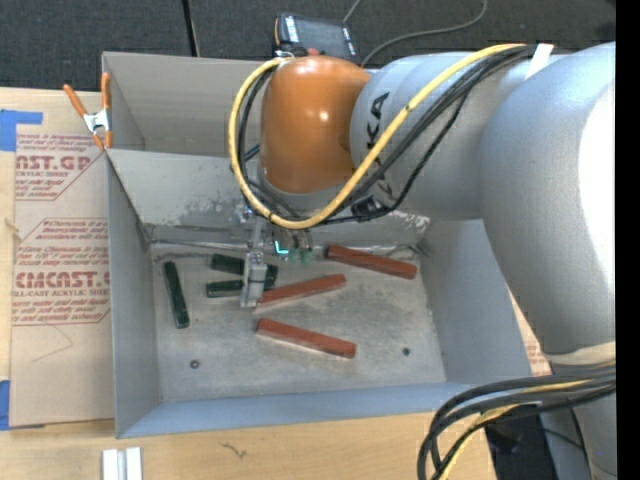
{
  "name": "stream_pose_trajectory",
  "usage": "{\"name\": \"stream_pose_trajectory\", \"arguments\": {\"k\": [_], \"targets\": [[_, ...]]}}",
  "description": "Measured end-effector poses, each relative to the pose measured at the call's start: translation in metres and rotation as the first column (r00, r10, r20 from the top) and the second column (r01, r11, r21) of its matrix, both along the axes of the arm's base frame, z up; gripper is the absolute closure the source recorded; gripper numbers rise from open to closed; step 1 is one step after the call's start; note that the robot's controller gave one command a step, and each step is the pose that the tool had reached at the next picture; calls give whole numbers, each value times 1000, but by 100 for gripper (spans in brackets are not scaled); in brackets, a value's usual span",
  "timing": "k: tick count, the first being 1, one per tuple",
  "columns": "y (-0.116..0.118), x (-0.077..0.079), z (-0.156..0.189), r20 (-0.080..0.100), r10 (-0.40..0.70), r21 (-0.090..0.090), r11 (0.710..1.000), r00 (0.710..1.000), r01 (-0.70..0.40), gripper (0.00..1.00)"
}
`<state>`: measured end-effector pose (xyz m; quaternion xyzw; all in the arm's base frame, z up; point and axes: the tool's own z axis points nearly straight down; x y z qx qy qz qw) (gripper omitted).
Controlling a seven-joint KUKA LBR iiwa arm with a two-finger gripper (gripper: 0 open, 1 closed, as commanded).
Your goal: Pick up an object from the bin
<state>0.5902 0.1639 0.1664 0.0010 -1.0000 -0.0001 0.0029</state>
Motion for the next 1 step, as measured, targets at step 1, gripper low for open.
{"name": "stream_pose_trajectory", "arguments": {"k": [1], "targets": [[21, -9, -99, 3, -111, 0, 994, 994, 111, 0]]}}
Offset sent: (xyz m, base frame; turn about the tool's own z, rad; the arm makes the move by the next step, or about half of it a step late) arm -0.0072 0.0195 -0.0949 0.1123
